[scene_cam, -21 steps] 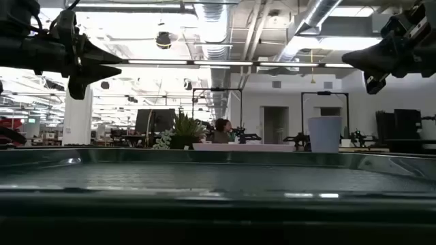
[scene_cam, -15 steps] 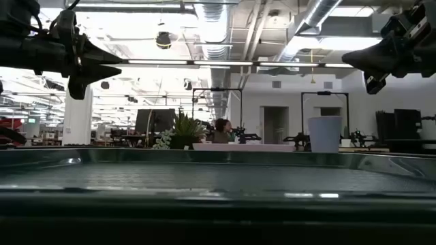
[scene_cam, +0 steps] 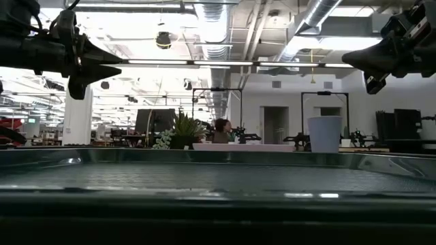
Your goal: Pick and place plate/cup/fork/spoon on tray
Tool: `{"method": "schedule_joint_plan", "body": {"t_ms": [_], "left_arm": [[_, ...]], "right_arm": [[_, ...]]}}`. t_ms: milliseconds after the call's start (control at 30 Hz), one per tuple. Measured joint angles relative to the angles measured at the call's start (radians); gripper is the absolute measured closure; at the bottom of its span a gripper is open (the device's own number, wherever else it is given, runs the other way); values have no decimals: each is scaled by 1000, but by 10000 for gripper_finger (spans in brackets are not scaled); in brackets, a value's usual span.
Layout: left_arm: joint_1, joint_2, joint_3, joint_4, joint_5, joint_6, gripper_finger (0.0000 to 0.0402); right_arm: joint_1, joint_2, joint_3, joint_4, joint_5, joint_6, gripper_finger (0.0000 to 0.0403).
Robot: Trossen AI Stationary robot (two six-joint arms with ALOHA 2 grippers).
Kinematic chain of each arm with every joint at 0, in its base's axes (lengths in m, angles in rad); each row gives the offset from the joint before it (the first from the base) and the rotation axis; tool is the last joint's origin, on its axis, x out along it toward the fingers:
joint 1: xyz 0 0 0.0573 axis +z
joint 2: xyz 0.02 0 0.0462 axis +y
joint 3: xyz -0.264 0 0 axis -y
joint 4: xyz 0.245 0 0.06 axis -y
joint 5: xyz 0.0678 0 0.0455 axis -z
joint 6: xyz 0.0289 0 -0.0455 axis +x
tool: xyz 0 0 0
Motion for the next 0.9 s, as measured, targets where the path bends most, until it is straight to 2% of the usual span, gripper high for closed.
{"method": "schedule_joint_plan", "body": {"t_ms": [633,833,900], "left_arm": [[0,0,0,0,0,-3,281],[0,0,0,1,-20,-71,281],[0,0,0,3,-23,-139,281]], "right_arm": [[0,0,0,0,0,0,370],[0,0,0,0,0,0,370],[0,0,0,0,0,0,370]]}}
